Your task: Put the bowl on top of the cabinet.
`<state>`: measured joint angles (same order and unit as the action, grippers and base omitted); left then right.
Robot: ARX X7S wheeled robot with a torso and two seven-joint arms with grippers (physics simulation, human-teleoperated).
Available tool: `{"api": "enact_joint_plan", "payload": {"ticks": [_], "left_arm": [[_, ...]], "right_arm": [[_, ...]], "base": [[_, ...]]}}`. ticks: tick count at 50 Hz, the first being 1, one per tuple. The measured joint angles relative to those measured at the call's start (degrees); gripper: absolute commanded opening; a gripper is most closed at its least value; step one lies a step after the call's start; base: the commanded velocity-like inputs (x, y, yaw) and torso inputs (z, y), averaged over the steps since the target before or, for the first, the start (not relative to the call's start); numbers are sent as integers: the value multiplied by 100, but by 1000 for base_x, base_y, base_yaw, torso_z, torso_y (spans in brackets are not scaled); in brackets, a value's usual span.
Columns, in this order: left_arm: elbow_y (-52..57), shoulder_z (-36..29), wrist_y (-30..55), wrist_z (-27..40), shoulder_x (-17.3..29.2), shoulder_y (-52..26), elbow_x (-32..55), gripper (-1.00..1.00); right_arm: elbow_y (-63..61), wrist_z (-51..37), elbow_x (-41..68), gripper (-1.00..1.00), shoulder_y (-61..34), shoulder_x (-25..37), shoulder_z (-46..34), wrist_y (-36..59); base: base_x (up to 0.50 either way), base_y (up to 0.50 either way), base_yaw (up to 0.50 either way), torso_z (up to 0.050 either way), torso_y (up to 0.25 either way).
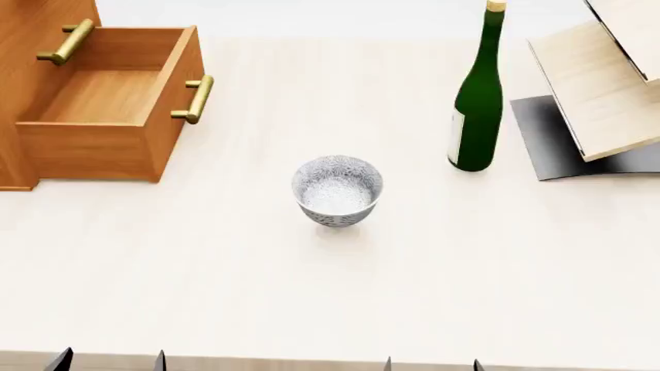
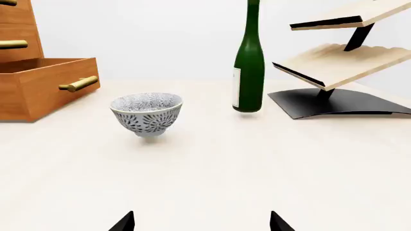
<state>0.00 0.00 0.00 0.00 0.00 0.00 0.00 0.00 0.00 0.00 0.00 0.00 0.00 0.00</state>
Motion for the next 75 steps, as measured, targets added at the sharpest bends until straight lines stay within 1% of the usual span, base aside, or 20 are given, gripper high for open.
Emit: {"api": "enact_joint_plan", "payload": {"ticks": [27,34,53,62,75], "left_arm": [[-75,-264,274,487,248,-132,293,100],[280,-245,271,692,300,-70,388,100],[2122,-84,795,992,565,112,935,100],[2505,-57,908,1059,663,170,1125,100],[2737,-72,923,1118,770,234,1285,100]], "right_arm": [[116,-323,153,100,-67,311,-385,-17],[-246,-554,186,100,58,357,-340,-115],[-2364,-970,448,100,586,661,-44,295],[-2869,-998,623,100,761,792,30,290],[-3261,-1040,739,100,938,920,64,181]], "base": [[13,0,0,0,0],[453,0,0,0,0],[500,0,0,0,0],[500,0,0,0,0],[500,0,0,0,0]]}}
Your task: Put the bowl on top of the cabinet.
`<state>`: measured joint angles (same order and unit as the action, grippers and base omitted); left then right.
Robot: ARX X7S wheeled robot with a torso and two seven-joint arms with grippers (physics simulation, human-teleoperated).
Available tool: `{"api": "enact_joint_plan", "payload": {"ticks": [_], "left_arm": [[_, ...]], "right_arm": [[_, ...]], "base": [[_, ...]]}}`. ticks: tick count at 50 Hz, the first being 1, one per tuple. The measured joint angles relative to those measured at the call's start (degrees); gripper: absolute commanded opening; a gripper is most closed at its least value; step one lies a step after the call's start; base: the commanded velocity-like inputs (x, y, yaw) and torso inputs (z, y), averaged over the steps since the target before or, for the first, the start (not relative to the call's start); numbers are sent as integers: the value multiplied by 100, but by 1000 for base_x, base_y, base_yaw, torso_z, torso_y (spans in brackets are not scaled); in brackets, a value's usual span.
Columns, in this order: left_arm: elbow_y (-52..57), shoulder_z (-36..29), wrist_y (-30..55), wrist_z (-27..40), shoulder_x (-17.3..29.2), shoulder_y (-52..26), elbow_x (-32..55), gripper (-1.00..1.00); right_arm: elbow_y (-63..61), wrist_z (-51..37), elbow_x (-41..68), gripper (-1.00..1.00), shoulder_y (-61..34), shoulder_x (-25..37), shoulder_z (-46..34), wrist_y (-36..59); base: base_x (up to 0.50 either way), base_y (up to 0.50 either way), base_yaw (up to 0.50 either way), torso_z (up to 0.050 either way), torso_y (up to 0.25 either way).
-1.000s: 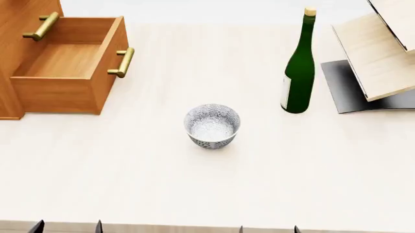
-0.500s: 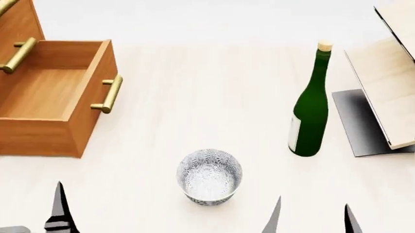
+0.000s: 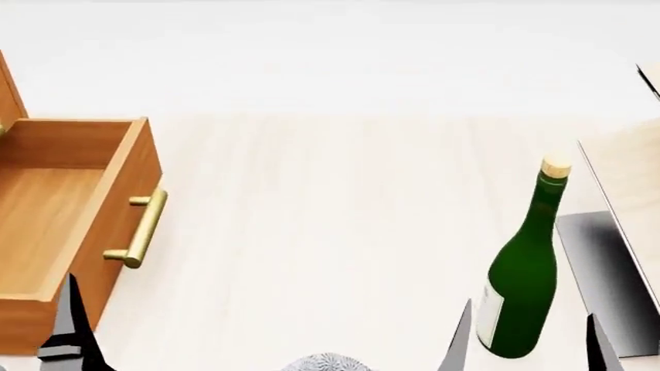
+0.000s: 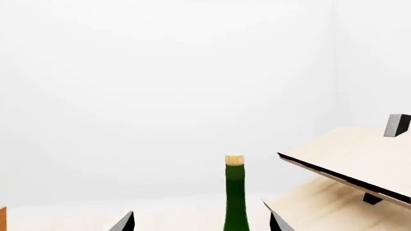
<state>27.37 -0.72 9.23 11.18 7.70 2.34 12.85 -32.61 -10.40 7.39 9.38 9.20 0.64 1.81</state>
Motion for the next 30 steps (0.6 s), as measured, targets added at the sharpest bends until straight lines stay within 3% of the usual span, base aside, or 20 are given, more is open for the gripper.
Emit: {"api": "enact_joint_plan", "payload": {"ticks": [28,30], "left_arm": [[177,-69,-20,135,161,49,178,100],[182,-76,-15,146,171,46,184,100]], "right_arm": [[-263,-234,-107,100,185,114,16,-345],[-240,-274,-157,100,183,107,15,-375]], "base": [[500,0,0,0,1],[0,0,0,0,0]]}}
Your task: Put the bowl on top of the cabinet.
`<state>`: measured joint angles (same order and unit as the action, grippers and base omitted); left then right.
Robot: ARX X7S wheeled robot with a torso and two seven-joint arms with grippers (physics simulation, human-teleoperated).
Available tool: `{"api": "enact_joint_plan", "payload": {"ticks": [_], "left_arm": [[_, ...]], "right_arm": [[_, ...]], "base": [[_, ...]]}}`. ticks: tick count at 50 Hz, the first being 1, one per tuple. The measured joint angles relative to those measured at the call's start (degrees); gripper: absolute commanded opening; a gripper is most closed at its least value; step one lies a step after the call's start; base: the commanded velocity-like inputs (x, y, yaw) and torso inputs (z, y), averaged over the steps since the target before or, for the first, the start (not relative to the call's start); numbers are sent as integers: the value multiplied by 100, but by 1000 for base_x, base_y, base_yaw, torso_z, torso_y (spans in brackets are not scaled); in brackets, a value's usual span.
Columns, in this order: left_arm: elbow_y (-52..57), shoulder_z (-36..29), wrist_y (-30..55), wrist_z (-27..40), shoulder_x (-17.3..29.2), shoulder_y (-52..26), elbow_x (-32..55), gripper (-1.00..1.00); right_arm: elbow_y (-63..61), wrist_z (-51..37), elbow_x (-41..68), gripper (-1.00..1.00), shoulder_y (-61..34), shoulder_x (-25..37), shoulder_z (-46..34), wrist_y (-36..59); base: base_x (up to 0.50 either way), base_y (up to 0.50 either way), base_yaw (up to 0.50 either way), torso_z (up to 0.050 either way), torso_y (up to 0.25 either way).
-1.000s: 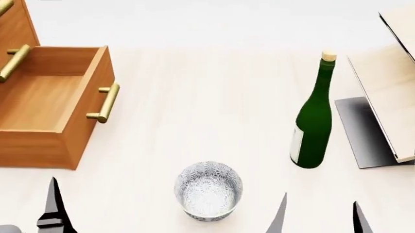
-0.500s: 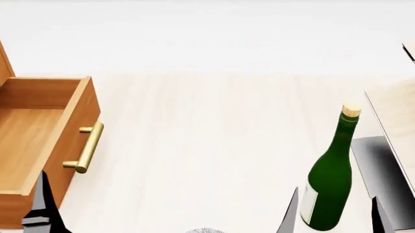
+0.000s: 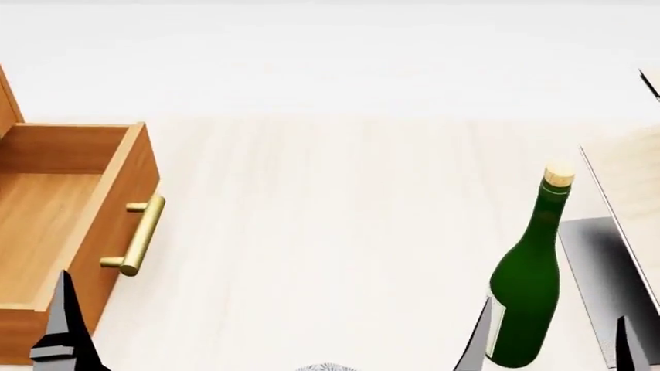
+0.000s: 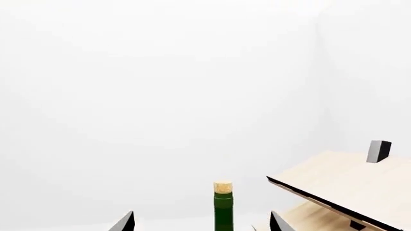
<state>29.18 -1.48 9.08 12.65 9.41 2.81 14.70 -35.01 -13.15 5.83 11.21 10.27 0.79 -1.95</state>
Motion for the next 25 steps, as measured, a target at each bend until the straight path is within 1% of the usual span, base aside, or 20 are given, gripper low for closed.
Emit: {"api": "enact_joint_plan", "payload": {"ticks": [9,25], "left_arm": [[8,-40,26,43,45,-16,23,100],[41,-58,20,21,136,-7,220,100]], "right_arm": [[66,-145,-170,100,-4,-6,-14,-86],[108,-256,-260,100,11,49,-71,-175]], "base": [[0,0,0,0,0],[0,0,0,49,0]]}}
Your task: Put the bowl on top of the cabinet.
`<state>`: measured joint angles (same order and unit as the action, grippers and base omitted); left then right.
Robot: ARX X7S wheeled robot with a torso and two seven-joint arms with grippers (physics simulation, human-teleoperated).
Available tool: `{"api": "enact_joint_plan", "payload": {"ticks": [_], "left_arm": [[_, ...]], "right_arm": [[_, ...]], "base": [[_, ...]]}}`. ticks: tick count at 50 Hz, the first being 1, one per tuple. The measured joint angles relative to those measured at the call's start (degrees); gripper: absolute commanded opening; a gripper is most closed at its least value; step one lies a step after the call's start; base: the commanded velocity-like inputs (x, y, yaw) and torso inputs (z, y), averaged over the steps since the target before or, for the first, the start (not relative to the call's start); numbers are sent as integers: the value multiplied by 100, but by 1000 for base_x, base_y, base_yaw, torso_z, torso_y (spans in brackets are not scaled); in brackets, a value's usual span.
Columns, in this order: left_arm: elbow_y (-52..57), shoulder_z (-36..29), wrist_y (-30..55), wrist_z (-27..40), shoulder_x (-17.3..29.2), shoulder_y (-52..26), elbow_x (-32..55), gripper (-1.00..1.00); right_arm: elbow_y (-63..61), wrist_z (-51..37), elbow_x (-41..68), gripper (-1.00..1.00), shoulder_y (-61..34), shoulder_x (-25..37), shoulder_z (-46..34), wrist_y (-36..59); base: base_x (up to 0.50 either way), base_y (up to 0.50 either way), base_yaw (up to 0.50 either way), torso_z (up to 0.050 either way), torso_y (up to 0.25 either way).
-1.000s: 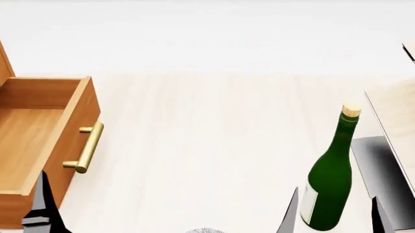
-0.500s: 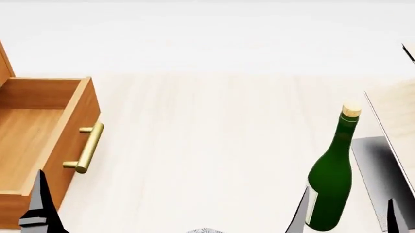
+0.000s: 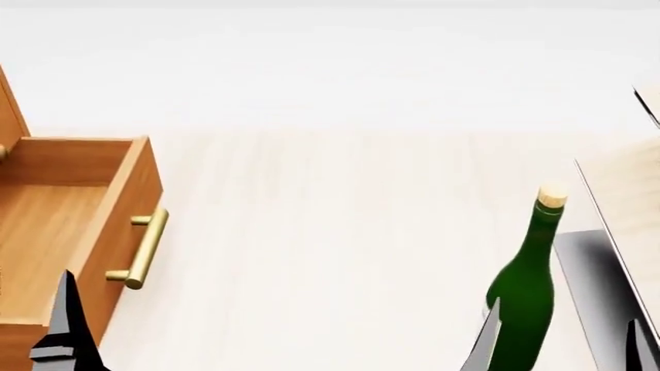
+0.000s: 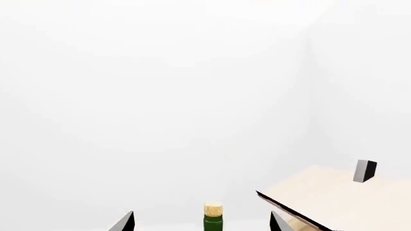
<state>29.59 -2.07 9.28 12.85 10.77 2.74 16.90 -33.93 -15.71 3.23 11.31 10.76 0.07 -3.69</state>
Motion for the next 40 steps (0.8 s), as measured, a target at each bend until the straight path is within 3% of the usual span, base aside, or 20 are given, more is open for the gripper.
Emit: {"api": "enact_joint_plan", "payload": {"ticks": [32,40], "left_arm": [[-34,-19,93,39,132,-26,328,100],[-45,-19,240,77,196,-87,444,100]], "right_arm": [[-1,-130,-20,100,1,138,-94,-27],[-2,-166,-12,100,0,166,-105,-31]], "base": [[0,0,0,50,0],[0,0,0,0,0]]}}
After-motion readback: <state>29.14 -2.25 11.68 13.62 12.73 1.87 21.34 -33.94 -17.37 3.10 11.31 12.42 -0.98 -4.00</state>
